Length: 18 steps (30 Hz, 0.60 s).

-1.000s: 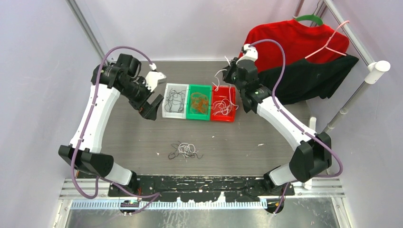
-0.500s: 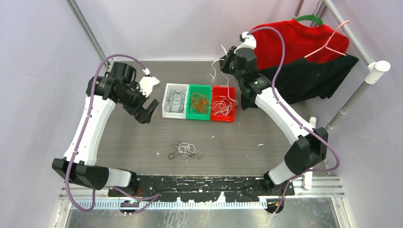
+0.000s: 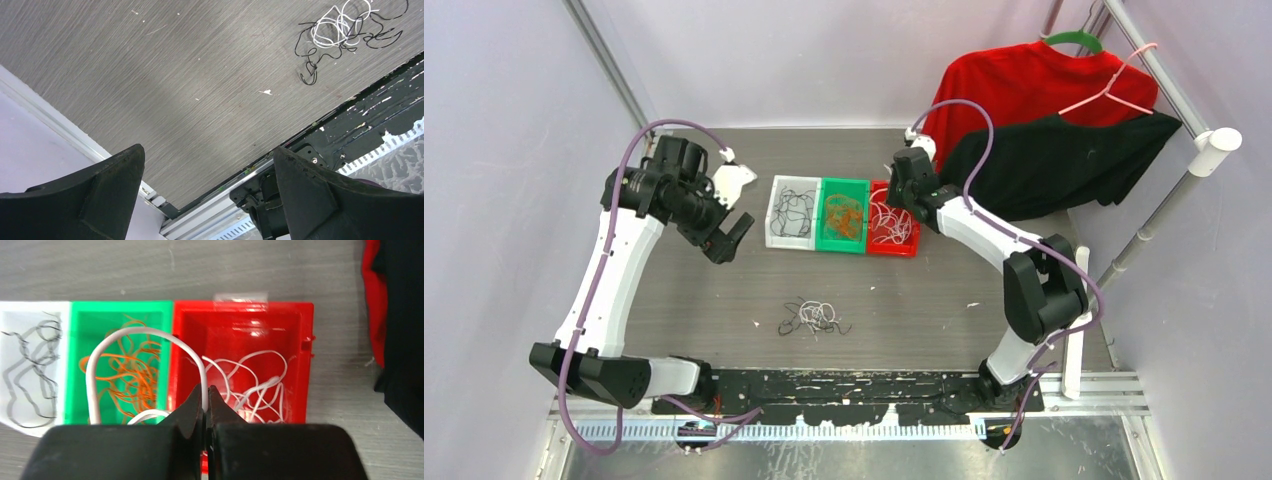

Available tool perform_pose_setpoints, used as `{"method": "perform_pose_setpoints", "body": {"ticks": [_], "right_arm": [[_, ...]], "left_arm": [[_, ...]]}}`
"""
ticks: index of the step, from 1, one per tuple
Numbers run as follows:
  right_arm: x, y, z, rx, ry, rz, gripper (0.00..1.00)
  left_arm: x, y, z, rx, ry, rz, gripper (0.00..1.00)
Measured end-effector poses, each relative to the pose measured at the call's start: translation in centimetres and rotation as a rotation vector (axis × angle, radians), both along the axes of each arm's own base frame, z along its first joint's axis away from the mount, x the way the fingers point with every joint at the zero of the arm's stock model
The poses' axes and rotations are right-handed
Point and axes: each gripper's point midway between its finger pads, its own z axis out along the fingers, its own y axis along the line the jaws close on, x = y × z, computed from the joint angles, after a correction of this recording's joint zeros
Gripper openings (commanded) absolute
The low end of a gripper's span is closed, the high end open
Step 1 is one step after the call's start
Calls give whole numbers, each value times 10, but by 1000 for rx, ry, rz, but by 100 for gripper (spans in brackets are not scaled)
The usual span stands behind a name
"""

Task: Untangle the cables
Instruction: Place the cable in the bin.

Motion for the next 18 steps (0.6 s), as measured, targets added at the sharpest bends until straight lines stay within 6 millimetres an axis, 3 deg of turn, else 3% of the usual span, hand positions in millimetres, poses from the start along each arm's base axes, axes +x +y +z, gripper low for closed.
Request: {"method": "perform_pose_setpoints", "body": {"ticks": [3,10,11,13,15,18], "right_arm": [[-8,-4,-20,-38,55,5,1],[-11,-12,-25,-90,69,11,1],[-12,-12,-26,-96,73,12,8],[-13,-14,-30,-113,90,14,38],[-13,-14,-35,-129,114,18,46],[-11,-13,-43,-171,166,37,50]], "left_arm": [[-1,3,-1,12,0,5,99],[0,6,-2,25,-2,12,99],[0,6,-2,25,-2,13,99],[0,6,-2,25,-2,13,99],[0,6,-2,25,-2,13,99],[0,6,-2,24,-3,13,100]]}}
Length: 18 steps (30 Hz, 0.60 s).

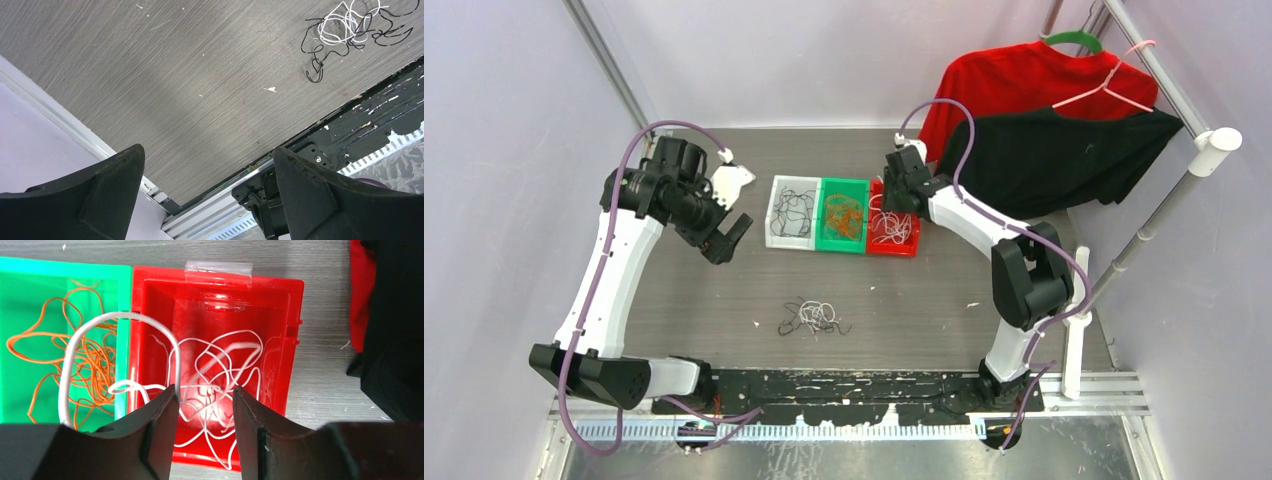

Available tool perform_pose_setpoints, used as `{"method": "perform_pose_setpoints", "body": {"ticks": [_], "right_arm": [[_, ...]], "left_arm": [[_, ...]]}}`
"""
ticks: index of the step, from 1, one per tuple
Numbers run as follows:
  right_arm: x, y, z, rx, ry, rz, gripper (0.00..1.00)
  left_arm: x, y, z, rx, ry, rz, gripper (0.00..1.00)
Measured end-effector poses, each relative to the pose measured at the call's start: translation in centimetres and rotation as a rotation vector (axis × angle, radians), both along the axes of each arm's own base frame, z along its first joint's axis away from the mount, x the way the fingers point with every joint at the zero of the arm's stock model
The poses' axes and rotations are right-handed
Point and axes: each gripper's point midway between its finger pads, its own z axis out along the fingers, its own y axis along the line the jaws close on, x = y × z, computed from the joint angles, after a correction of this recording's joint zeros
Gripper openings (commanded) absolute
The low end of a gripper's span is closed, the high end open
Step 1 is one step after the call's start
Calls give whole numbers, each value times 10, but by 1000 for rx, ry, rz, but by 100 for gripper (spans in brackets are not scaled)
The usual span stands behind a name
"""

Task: Untangle the cables
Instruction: Place the cable in the bin.

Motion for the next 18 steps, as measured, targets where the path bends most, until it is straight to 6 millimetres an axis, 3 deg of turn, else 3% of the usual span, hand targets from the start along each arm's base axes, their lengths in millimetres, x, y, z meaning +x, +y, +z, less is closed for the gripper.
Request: {"method": "perform_pose_setpoints", "body": {"ticks": [3,8,14,18], "right_arm": [[-3,-1,5,-29,39,20,52],[-8,1,31,-38,64,54,52],[-33,-10,41,-75,126,83,47],[-33,-8,52,-63,128,92,46]], "left_arm": [[0,0,0,1,-1,-2,99],[1,0,2,2,-7,-6,99],[2,0,5,3,-22,-19,100],[2,1,5,-1,-20,-18,99]]}}
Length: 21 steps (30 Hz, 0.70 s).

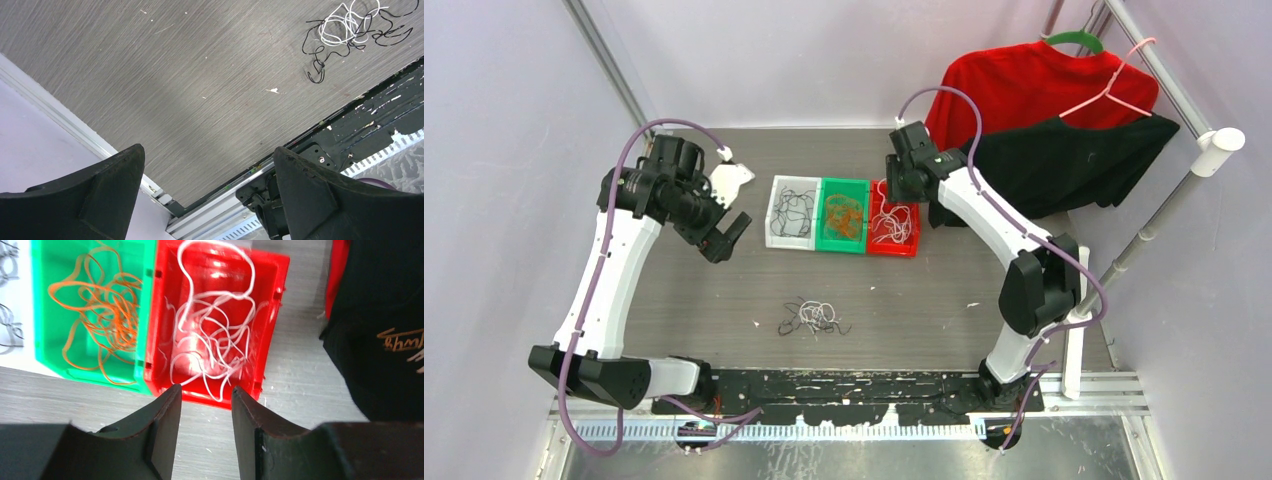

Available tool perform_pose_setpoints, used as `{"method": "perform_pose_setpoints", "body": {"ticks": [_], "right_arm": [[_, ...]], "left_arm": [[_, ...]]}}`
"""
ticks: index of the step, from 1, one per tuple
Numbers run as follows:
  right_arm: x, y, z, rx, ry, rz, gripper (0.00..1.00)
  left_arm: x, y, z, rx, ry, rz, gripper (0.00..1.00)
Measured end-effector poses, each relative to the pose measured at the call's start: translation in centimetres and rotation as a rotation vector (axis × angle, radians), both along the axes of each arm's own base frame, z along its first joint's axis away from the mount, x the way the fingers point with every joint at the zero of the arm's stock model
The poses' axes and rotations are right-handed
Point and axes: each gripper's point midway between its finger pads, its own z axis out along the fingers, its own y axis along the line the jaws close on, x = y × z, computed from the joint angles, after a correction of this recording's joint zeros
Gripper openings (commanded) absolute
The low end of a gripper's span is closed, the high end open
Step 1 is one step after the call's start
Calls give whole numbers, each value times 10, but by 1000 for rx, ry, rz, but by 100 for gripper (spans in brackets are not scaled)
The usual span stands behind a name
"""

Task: Untangle the cables
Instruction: Place the cable in the bin.

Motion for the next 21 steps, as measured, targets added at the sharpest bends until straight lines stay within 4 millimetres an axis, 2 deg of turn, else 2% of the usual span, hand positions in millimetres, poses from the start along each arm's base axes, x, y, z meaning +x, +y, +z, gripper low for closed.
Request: {"method": "perform_pose_setpoints", "body": {"ticks": [4,5,7,11,15,21], "right_arm": [[17,13,21,47,-39,6,43],[21,16,22,55,-45,5,40],[32,22,19,65,-57,3,27],[50,28,-11,63,-38,-10,14],[62,33,-48,53,8,-20,9],[56,29,-91,39,47,-47,1]], "left_arm": [[0,0,0,0,1,-5,99],[0,0,0,0,0,-6,99],[0,0,0,1,0,-10,99],[-1,0,1,2,0,-19,99],[0,0,1,-1,-3,-21,99],[0,2,2,0,-4,-15,99]]}}
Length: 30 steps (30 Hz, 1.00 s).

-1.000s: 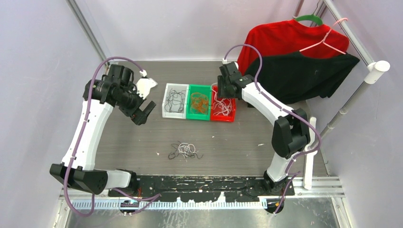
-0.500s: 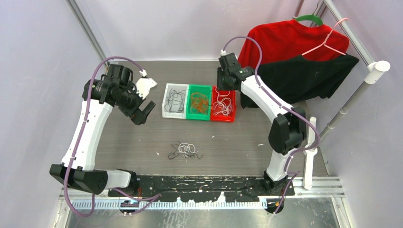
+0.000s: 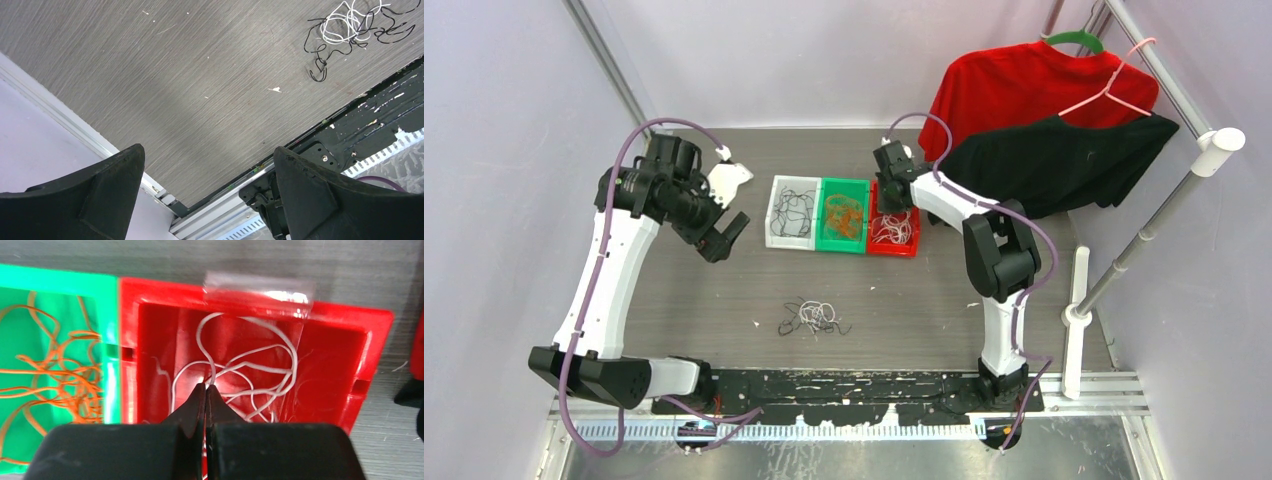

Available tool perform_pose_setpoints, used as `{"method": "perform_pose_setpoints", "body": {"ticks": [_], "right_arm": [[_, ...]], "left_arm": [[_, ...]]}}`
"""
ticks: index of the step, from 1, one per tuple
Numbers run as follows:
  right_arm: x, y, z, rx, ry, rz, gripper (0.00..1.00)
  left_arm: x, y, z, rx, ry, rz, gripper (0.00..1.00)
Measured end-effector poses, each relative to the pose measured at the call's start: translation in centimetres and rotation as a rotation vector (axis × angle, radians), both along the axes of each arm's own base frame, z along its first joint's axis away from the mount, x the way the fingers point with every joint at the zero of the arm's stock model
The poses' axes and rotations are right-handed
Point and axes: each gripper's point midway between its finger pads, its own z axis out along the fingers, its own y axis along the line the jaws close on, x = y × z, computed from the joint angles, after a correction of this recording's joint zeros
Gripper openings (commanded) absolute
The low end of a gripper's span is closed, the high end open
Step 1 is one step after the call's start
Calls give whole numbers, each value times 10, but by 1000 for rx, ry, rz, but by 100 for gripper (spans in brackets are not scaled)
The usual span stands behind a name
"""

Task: Untangle the cables
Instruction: Place the cable in the bin.

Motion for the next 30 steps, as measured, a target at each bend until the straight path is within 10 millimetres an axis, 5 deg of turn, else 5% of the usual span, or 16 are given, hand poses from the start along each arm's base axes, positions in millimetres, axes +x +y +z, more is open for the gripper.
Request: {"method": "perform_pose_setpoints", "body": {"ticks": [7,16,20,25,30], "right_arm": [[-15,-11,-27,-28,46,-11,1],[14,2,30,33,-85,-10,5],[16,3,28,44,-105,-16,9],[-8,-7,-7,-6,-22,-16,26],[-11,-6,10,-1,-49,0,52]], "left_arm": [[1,1,0,-4,-3,4,100],[2,4,0,-18,0,26,99],[2,10,-3,-30,-5,52,99],[-2,16,0,-46,-31,86,99],[4,25,5,-90,-60,151,99]]}}
